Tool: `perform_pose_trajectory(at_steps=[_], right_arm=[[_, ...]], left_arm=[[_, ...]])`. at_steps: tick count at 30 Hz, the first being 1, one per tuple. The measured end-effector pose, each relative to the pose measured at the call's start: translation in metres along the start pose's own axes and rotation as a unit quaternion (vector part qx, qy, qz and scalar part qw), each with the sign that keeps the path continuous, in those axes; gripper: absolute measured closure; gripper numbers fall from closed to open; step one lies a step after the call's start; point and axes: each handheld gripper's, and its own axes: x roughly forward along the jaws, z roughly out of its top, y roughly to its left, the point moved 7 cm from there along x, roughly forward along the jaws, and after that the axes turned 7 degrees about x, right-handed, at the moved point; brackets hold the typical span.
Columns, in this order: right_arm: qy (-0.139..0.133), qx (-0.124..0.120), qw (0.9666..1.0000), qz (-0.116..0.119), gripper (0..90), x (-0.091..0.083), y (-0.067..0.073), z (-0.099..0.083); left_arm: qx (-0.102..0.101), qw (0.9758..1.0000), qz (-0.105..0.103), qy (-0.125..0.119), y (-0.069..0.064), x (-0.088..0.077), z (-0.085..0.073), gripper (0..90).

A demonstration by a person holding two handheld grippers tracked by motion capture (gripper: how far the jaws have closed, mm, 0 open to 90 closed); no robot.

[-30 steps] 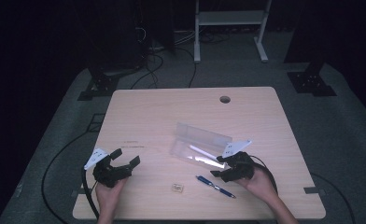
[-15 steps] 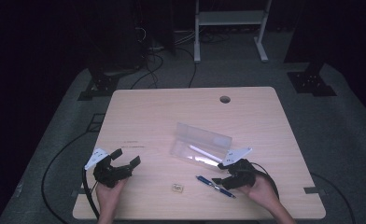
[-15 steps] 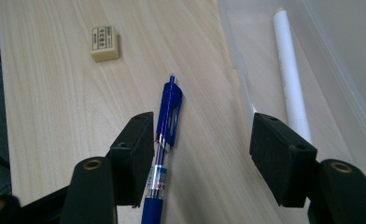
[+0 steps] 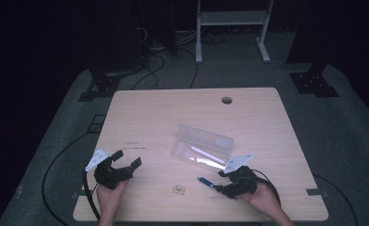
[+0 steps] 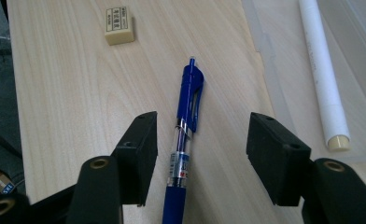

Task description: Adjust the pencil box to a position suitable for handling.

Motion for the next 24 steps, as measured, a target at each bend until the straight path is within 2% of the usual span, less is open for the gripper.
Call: perform_pose_trajectory(at_steps=[8,22,24], right_arm=[[0.005,-0.004,1.0000,-0.004,47.4,0.001,0.005,-0.005],[0.014,-0.010,0.9998,-0.003,58.9,0.005,0.009,-0.011],[0.017,-0.011,0.9998,-0.005,62.7,0.006,0.010,-0.013]], left_arm=[[-0.001,1.0000,0.000,-0.001,0.000,0.000,0.000,2.1],[-0.001,1.0000,0.000,-0.001,0.000,0.000,0.000,2.1],[-0.002,1.0000,0.000,-0.002,0.000,0.000,0.000,2.1]])
